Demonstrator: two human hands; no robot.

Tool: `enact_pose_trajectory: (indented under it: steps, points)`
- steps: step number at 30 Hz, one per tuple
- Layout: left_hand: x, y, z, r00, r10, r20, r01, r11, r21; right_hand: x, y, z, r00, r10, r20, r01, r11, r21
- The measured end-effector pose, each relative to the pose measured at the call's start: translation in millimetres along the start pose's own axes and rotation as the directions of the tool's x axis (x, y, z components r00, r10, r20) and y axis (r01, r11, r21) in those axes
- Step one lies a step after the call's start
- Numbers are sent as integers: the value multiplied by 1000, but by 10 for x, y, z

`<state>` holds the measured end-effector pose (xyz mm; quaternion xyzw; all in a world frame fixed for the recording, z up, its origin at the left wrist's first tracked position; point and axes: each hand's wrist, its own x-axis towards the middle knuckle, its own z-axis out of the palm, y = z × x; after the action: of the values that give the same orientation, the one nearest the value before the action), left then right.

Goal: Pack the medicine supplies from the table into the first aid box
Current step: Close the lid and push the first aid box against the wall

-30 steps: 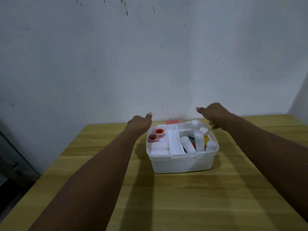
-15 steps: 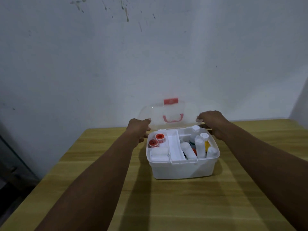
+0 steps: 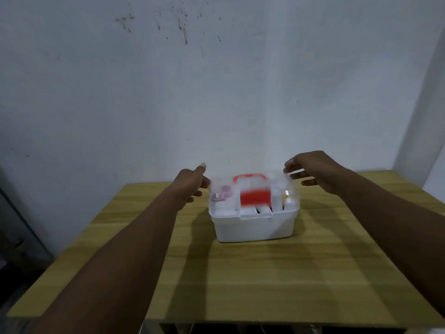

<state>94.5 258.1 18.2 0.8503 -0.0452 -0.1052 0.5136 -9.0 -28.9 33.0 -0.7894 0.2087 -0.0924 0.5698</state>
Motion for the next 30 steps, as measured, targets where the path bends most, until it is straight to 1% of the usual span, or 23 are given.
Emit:
enact_pose_trajectory:
  steps: [4,6,8,10,12,14,16,18,21,24,25,26,28,29,30]
  points:
    - [-109,-36,23,998,37,58,-43,993,106,-128,72,43,988,-125,90,140,973,-183]
    - [-144,-44,67,993,54,101,-68,988,142,-170,100,109,974,-191,126,220,930,-294]
    - [-178,-62,109,991,63,115,-84,978,193,-190,128,176,962,-223,160,271,866,-421]
    - [-198,-87,135,991,67,114,-91,971,223,-224,140,223,956,-217,199,289,825,-485]
    - [-199,-120,150,990,62,129,-88,975,204,-261,133,251,953,-185,241,291,778,-557]
    - [-189,-154,166,988,49,149,-72,985,155,-318,132,308,950,-149,273,296,700,-650]
    - [-169,-178,180,986,40,161,-58,993,108,-370,166,400,953,-139,268,296,608,-737]
    - [-153,-187,187,985,36,168,-52,994,92,-397,233,480,956,-176,234,293,557,-777]
    - [-134,-193,181,984,34,176,-49,996,81,-405,327,530,947,-266,180,303,559,-772]
    - [-127,-198,170,984,35,177,-46,997,56,-390,370,530,934,-308,183,330,544,-771]
    - [-135,-200,166,984,31,176,-41,998,53,-379,383,518,931,-314,188,342,564,-752]
    - [-150,-204,165,983,21,182,-31,998,54,-374,391,499,929,-320,184,352,619,-702]
    - [-187,-255,172,972,-6,233,-6,999,52,-350,451,439,944,-312,110,324,808,-492]
    - [-208,-305,185,966,-14,258,5,999,35,-352,495,412,959,-280,48,278,889,-365]
    - [-215,-358,203,964,-12,267,13,1000,-1,-357,543,393,974,-227,-4,218,942,-255]
